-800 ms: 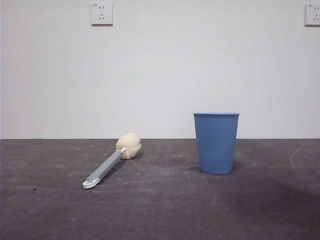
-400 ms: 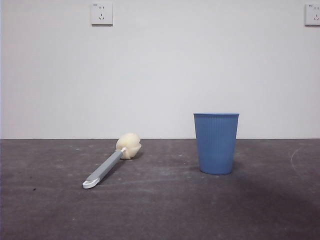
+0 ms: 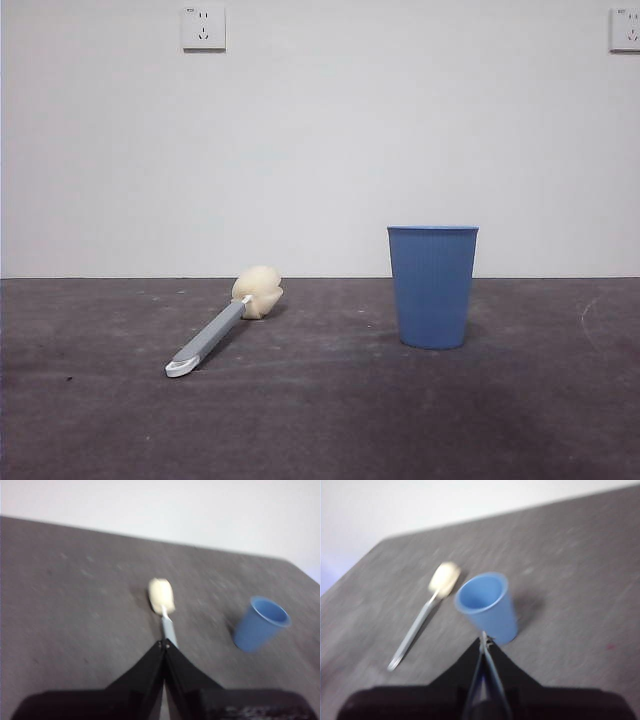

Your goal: Pick up the cup brush,pick up the cup,insert the brush into the cup,clean the cup,put the cup brush back,put the cup back to the fixed position on the table

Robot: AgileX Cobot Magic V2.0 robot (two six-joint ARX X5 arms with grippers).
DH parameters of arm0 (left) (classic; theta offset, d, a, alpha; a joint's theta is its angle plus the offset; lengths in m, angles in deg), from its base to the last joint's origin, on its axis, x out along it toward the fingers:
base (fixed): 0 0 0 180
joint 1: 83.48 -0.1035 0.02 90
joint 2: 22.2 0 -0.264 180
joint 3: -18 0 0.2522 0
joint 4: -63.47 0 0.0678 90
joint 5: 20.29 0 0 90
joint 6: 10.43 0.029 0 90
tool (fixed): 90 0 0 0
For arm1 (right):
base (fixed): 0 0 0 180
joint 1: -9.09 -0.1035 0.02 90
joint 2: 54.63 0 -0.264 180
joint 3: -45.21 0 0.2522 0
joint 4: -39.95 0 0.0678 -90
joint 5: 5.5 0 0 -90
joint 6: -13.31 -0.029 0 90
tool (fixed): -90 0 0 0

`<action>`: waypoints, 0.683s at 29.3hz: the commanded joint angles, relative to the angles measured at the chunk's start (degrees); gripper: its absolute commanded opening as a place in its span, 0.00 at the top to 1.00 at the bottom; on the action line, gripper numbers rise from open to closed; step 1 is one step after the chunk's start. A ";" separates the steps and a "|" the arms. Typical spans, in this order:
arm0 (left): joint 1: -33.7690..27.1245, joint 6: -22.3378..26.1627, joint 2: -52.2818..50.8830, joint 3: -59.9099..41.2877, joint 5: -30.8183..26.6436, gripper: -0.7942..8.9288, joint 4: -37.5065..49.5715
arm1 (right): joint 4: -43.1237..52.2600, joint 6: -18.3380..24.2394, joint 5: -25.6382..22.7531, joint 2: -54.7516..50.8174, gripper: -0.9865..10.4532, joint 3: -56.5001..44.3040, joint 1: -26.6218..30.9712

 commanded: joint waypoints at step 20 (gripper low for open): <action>-0.11 14.95 13.66 18.36 7.76 0.92 -28.65 | -31.82 16.94 6.49 12.26 0.91 20.28 -0.07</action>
